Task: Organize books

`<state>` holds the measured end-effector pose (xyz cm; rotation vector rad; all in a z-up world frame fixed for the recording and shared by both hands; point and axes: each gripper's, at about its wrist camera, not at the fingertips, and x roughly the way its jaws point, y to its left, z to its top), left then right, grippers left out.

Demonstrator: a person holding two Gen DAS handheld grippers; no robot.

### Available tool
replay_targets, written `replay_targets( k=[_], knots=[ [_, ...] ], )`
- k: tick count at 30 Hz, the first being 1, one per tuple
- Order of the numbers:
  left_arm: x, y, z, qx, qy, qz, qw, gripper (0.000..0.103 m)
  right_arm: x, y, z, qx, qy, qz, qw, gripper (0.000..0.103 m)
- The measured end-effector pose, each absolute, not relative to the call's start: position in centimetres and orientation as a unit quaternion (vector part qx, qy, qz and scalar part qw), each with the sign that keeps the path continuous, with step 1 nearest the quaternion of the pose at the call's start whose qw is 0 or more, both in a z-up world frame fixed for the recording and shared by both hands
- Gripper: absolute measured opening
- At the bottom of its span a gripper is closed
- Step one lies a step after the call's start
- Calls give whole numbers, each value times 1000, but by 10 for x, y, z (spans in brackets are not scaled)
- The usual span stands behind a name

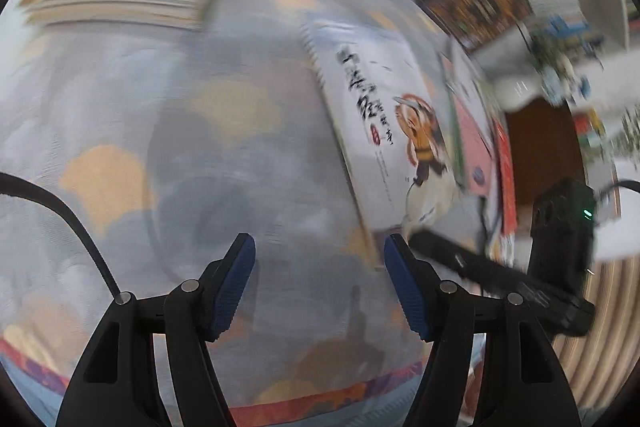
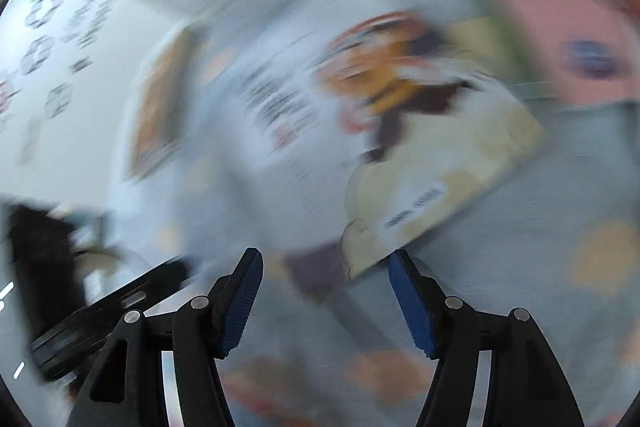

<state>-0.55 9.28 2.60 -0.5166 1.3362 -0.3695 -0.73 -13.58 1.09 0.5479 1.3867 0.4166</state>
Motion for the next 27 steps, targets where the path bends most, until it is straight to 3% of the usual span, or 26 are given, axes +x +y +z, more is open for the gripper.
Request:
replay_targets(
  k=[3, 7, 13, 22, 27],
  knots=[
    [-4, 103, 29, -241, 599, -159, 747, 65, -3, -132, 28, 281, 604, 258, 699, 61],
    [7, 78, 28, -226, 594, -183, 750, 63, 22, -173, 34, 239, 583, 171, 757, 60],
    [18, 46, 11, -218, 603, -189, 744, 52, 70, -192, 15, 152, 583, 106, 791, 43],
    [5, 51, 4, -275, 598, -207, 724, 52, 34, -166, 7, 74, 598, 146, 785, 43],
    [-36, 41, 17, -254, 611, -257, 704, 52, -15, -168, 6, 101, 615, 183, 760, 43]
  ],
)
